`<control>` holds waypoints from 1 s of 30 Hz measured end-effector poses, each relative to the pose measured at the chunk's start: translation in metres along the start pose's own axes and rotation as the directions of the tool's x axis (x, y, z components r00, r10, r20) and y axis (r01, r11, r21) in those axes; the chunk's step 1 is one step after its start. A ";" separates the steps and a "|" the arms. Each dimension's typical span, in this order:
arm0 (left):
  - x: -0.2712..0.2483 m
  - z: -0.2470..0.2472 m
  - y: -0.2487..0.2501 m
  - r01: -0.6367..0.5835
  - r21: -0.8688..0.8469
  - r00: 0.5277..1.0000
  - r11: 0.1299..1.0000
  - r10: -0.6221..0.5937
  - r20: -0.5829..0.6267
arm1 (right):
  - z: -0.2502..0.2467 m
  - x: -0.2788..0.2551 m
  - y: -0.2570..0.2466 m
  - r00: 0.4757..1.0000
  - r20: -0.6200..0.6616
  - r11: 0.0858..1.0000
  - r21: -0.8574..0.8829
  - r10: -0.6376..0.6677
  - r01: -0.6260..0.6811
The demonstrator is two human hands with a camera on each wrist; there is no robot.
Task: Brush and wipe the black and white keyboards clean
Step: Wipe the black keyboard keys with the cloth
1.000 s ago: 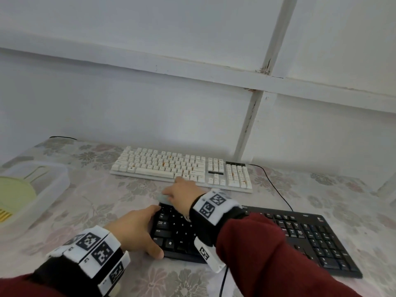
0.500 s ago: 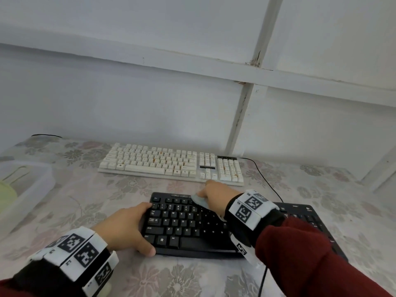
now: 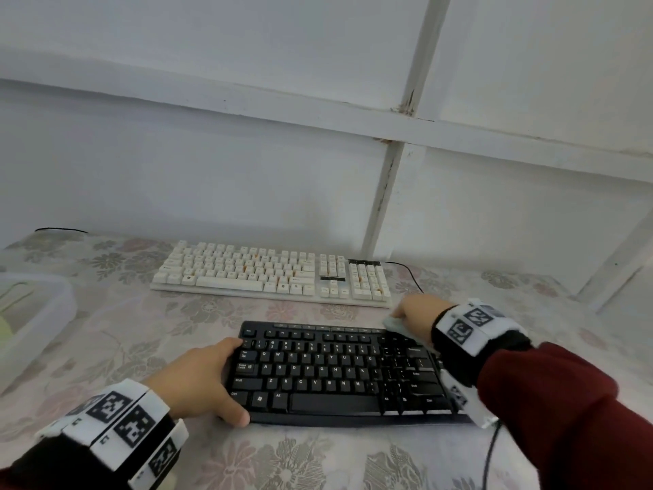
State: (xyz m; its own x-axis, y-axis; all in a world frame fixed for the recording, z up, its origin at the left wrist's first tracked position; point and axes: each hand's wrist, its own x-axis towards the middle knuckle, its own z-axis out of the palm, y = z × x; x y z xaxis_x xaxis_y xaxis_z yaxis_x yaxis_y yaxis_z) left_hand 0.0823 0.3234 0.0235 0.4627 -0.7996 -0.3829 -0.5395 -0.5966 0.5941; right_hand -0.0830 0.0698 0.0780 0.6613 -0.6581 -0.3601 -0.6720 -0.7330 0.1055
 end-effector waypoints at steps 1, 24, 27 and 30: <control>-0.001 0.000 0.001 0.002 0.001 1.000 1.000 -0.002 0.001 | -0.005 0.001 -0.022 0.997 0.006 0.997 0.034 -0.076 0.075; -0.001 0.000 0.000 0.010 -0.016 1.000 1.000 -0.010 -0.004 | 0.025 0.011 -0.014 0.983 -0.054 0.982 -0.075 -0.176 0.172; -0.002 0.000 0.002 0.011 -0.022 1.000 1.000 -0.011 0.000 | 0.022 0.005 0.006 0.994 0.020 0.977 -0.185 -0.106 0.108; -0.002 0.000 0.003 0.009 -0.022 1.000 1.000 -0.009 0.001 | 0.021 0.008 0.019 0.996 0.085 0.959 -0.281 -0.003 0.027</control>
State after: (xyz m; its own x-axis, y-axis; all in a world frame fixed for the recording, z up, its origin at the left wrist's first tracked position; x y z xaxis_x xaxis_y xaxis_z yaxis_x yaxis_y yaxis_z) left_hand 0.0803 0.3230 0.0258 0.4668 -0.7941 -0.3893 -0.5199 -0.6025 0.6056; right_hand -0.0974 0.0540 0.0578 0.6326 -0.6388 -0.4379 -0.5333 -0.7693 0.3519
